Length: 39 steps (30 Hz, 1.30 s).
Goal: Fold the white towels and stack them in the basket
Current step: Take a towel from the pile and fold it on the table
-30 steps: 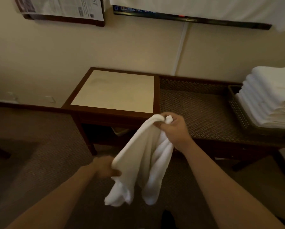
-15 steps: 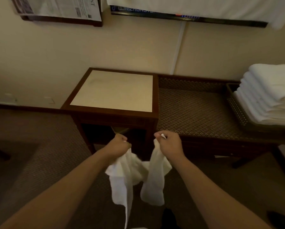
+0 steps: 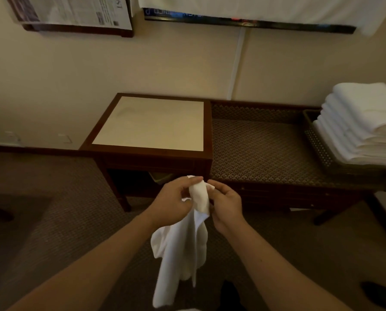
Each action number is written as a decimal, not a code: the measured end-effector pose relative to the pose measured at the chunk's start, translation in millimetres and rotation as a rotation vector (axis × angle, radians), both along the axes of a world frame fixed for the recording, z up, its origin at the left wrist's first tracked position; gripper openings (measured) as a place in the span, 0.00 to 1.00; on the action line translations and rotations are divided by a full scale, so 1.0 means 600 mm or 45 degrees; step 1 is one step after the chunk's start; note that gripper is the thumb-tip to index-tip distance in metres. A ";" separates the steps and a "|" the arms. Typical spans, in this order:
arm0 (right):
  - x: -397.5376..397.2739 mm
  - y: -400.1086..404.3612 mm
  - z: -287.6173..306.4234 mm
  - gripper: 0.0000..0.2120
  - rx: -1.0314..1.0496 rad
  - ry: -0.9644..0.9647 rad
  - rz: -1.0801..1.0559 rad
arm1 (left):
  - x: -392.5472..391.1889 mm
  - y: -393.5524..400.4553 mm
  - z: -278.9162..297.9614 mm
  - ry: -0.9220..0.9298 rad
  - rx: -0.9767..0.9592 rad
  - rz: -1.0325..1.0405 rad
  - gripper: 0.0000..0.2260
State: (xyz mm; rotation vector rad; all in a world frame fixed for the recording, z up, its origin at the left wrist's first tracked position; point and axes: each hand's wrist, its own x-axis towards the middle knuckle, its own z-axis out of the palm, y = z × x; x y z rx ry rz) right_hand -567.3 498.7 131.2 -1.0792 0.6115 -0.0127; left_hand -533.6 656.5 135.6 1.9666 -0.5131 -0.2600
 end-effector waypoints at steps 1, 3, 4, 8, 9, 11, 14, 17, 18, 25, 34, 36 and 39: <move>-0.002 0.001 -0.002 0.09 0.018 -0.002 0.022 | 0.005 0.005 -0.002 -0.222 0.143 -0.016 0.23; -0.004 0.004 -0.004 0.09 0.023 -0.004 0.049 | 0.020 0.016 -0.002 -0.525 0.318 -0.066 0.16; -0.004 0.005 -0.005 0.08 -0.003 0.003 0.050 | 0.027 0.022 0.002 -0.561 0.398 -0.093 0.13; -0.001 -0.007 -0.015 0.07 -0.197 0.025 0.013 | 0.041 0.046 0.007 -0.576 0.671 -0.232 0.16; -0.002 -0.008 -0.014 0.07 -0.208 0.020 0.008 | 0.040 0.049 0.003 -0.550 0.659 -0.266 0.13; -0.003 -0.008 -0.012 0.06 -0.209 -0.008 0.023 | 0.027 0.046 -0.004 -0.320 0.520 -0.288 0.07; -0.001 -0.003 -0.005 0.06 -0.252 -0.082 0.075 | 0.008 0.026 -0.018 -0.027 0.286 -0.121 0.08; 0.003 -0.004 -0.001 0.06 -0.258 -0.102 0.094 | 0.009 0.005 -0.024 0.040 0.114 0.119 0.09; 0.004 -0.005 0.000 0.06 -0.239 -0.097 0.093 | 0.013 -0.001 -0.022 0.060 0.076 0.156 0.10; -0.002 -0.005 0.006 0.08 0.072 -0.033 0.086 | 0.019 -0.010 -0.028 0.214 -0.042 0.132 0.27; -0.004 0.006 0.017 0.09 0.067 -0.112 0.250 | 0.008 -0.009 -0.030 0.006 0.026 0.202 0.21; -0.006 0.011 0.019 0.11 -0.072 -0.196 0.334 | 0.006 -0.005 -0.035 -0.003 -0.006 0.261 0.21; -0.006 0.018 0.020 0.11 -0.354 -0.262 0.372 | 0.004 -0.001 -0.042 0.130 -0.116 0.292 0.21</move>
